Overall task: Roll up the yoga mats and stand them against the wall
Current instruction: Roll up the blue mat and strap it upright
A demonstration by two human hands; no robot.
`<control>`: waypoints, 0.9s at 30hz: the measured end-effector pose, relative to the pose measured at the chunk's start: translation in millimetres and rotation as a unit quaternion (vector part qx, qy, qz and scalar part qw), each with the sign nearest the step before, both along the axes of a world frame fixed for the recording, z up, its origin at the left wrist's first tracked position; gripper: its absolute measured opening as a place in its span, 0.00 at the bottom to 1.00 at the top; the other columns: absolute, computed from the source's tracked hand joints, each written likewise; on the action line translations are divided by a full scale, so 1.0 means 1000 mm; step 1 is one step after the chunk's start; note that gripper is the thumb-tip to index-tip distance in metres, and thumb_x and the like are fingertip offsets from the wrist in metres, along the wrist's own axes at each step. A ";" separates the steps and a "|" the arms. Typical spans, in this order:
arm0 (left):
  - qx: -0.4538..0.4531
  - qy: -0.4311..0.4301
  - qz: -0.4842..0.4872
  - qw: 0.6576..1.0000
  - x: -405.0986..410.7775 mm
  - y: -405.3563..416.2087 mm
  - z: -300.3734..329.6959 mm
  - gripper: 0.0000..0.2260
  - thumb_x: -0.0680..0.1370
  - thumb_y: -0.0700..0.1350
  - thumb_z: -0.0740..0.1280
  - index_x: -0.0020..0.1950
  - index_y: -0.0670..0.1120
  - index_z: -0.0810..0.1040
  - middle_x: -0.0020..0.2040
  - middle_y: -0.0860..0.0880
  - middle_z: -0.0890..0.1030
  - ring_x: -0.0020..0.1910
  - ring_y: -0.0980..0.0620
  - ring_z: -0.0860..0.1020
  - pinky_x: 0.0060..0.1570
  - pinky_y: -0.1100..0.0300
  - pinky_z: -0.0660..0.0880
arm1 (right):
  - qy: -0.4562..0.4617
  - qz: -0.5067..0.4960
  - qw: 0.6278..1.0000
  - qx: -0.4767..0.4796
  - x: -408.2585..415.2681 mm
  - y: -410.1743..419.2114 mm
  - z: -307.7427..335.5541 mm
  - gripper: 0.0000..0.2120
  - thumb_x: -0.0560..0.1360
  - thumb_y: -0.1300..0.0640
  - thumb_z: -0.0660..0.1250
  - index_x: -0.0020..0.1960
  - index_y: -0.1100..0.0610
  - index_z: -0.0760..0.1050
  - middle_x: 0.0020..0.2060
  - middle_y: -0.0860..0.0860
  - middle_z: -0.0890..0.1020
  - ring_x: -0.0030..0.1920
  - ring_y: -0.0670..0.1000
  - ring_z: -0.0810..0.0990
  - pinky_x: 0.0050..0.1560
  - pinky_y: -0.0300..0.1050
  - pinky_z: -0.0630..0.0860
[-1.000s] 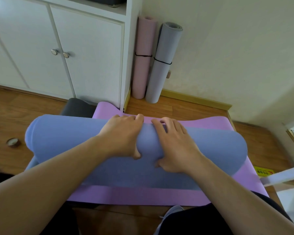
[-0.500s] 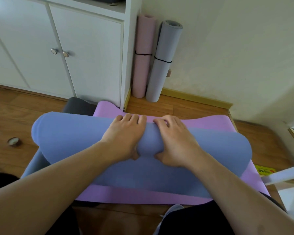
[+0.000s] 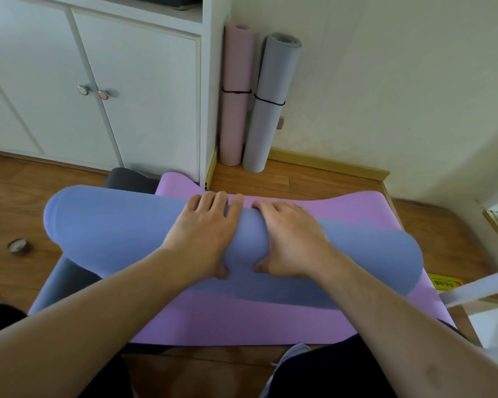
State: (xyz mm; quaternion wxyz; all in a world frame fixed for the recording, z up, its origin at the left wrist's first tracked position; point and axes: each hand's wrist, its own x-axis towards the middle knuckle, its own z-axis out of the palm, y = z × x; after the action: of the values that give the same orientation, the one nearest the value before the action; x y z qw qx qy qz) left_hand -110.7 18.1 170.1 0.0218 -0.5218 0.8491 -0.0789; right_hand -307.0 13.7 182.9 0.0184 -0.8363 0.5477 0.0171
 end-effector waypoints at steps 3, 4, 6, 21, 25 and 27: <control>0.007 0.005 -0.012 1.000 0.000 -0.004 -0.005 0.52 0.60 0.64 0.80 0.76 0.45 0.62 0.65 0.48 0.74 0.62 0.45 0.73 0.64 0.50 0.72 | -0.005 -0.011 1.000 0.028 0.002 0.003 -0.001 0.57 0.62 0.37 0.81 0.81 0.51 0.56 0.71 0.52 0.74 0.70 0.58 0.73 0.71 0.53 0.71; 0.018 0.014 -0.016 1.000 0.000 -0.006 -0.004 0.50 0.61 0.63 0.81 0.75 0.46 0.64 0.64 0.49 0.74 0.61 0.46 0.74 0.64 0.50 0.72 | 0.001 -0.006 1.000 0.029 0.003 0.005 -0.002 0.60 0.62 0.36 0.81 0.83 0.52 0.51 0.73 0.53 0.71 0.72 0.58 0.71 0.73 0.54 0.69; 0.040 0.037 -0.019 0.998 0.002 -0.009 0.001 0.46 0.61 0.63 0.80 0.72 0.47 0.66 0.61 0.51 0.76 0.58 0.48 0.75 0.62 0.52 0.72 | 0.024 0.016 0.999 0.014 0.002 0.007 -0.002 0.68 0.61 0.36 0.83 0.85 0.52 0.43 0.75 0.54 0.65 0.74 0.58 0.66 0.77 0.54 0.64; 0.008 0.009 -0.010 1.000 -0.006 0.002 -0.008 0.50 0.60 0.63 0.80 0.74 0.46 0.63 0.66 0.47 0.72 0.63 0.44 0.72 0.67 0.50 0.70 | -0.006 -0.049 0.995 0.081 -0.006 -0.002 0.004 0.60 0.59 0.39 0.85 0.81 0.47 0.55 0.70 0.50 0.77 0.66 0.58 0.79 0.61 0.53 0.78; 0.041 0.034 -0.013 0.999 -0.003 -0.008 0.001 0.37 0.63 0.62 0.79 0.64 0.48 0.68 0.59 0.51 0.74 0.57 0.48 0.74 0.61 0.54 0.71 | -0.005 0.003 0.999 0.054 -0.004 0.006 0.000 0.64 0.63 0.42 0.84 0.85 0.53 0.47 0.75 0.54 0.66 0.75 0.58 0.66 0.75 0.53 0.68; 0.077 0.049 0.007 0.996 0.002 -0.015 0.008 0.35 0.62 0.64 0.78 0.60 0.49 0.69 0.56 0.52 0.75 0.53 0.49 0.75 0.55 0.55 0.72 | 0.029 0.040 0.999 0.001 -0.001 0.010 -0.005 0.67 0.61 0.40 0.84 0.85 0.54 0.45 0.72 0.54 0.64 0.73 0.58 0.64 0.76 0.52 0.64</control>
State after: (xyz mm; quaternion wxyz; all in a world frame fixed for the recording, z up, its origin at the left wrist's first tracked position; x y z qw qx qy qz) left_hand -108.8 3.4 178.1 0.0204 -0.5278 0.8491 0.0126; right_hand -308.4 24.0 177.9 0.0024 -0.8566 0.5143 0.0425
